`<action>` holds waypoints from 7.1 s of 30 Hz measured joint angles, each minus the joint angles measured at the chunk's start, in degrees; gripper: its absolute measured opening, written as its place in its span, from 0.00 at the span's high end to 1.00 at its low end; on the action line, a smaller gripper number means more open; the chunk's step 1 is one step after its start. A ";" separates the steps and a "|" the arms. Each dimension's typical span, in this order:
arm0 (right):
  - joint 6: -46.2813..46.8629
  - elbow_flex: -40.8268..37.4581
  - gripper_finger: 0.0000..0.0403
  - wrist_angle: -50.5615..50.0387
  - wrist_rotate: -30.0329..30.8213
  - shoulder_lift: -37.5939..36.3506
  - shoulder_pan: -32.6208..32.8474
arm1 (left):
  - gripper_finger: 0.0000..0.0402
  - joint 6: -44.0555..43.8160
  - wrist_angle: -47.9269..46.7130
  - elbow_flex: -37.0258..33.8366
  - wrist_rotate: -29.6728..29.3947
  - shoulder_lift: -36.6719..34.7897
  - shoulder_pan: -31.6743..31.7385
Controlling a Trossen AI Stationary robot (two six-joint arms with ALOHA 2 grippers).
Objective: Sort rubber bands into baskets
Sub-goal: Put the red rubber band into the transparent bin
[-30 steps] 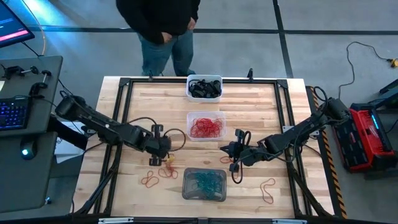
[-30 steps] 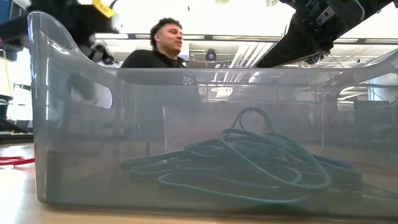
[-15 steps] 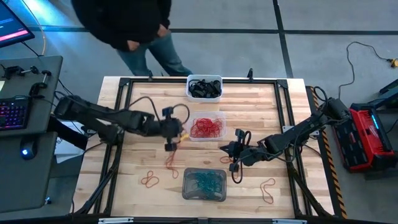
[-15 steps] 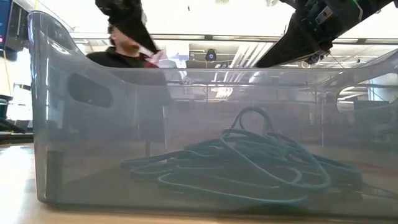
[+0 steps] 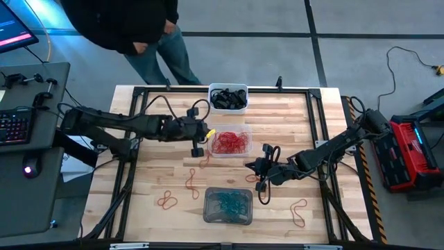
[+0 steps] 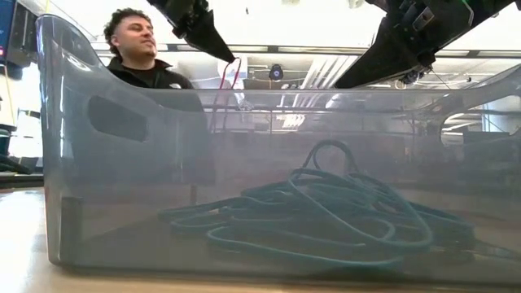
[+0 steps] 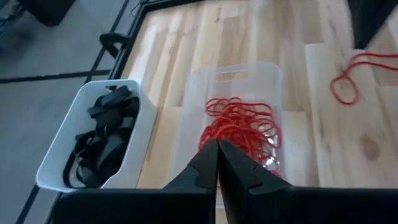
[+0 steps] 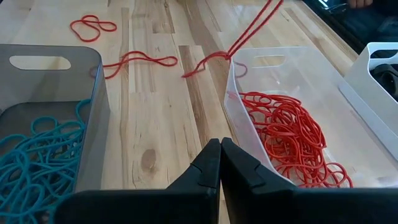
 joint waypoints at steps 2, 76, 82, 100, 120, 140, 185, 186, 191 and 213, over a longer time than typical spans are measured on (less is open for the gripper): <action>-0.02 0.02 1.00 -0.02 -0.02 0.00 -0.02 | 1.00 0.29 -0.01 0.00 -0.22 0.00 -1.34; -2.60 0.02 1.00 8.79 -10.36 6.54 -3.48 | 1.00 -19.20 -11.74 -14.12 -36.36 -10.95 -23.84; -2.62 0.01 1.00 8.54 -10.36 6.54 -3.48 | 1.00 -28.77 -11.54 -14.12 -26.24 -3.23 -23.92; -4.93 0.02 1.00 8.57 -10.36 6.54 -3.48 | 1.00 -25.90 -8.33 -14.14 -22.26 1.60 -9.07; -4.59 0.01 1.00 8.57 -10.38 6.54 -3.48 | 1.00 -21.95 9.12 -22.35 -5.22 1.60 12.69; -4.56 0.00 1.00 8.59 -10.40 6.54 -3.48 | 0.84 -15.01 15.42 -27.06 5.23 1.01 16.00; -4.98 0.01 1.00 8.60 -10.42 6.51 -3.50 | 0.83 -13.00 17.36 -26.93 10.82 11.76 -1.17; -4.98 0.02 1.00 8.61 -10.42 6.51 -3.50 | 0.87 -13.40 17.36 -26.93 11.38 11.76 -1.06; -4.98 0.01 1.00 8.60 -10.42 6.51 -3.50 | 0.98 -14.44 15.60 -27.05 9.91 10.15 -1.00; -5.02 0.01 1.00 8.59 -10.41 6.51 -3.48 | 1.00 -20.41 11.97 -26.83 8.83 -12.81 -1.21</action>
